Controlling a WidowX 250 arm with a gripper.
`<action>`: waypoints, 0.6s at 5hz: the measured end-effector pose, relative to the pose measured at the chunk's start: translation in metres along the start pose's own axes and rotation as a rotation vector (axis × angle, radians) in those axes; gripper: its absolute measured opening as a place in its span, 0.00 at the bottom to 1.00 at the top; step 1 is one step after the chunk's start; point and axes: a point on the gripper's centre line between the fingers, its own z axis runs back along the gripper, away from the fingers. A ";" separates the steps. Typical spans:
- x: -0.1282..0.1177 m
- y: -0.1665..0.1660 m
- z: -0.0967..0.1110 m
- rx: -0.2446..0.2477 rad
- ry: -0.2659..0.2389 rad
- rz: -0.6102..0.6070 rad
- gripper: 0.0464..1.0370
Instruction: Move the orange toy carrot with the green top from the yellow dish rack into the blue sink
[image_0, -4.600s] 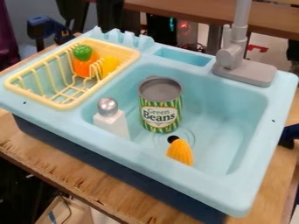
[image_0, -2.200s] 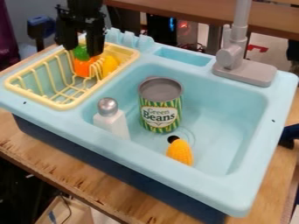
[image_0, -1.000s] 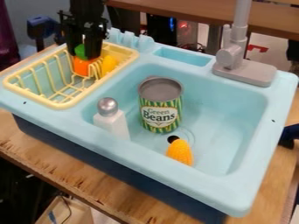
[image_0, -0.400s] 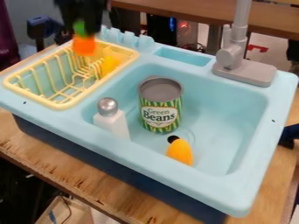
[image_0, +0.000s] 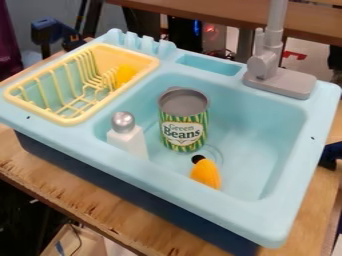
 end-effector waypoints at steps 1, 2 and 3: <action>-0.019 -0.036 -0.001 -0.055 0.001 -0.092 0.58; -0.041 -0.083 -0.033 -0.058 0.064 -0.191 0.58; -0.054 -0.121 -0.049 -0.133 0.079 -0.295 0.58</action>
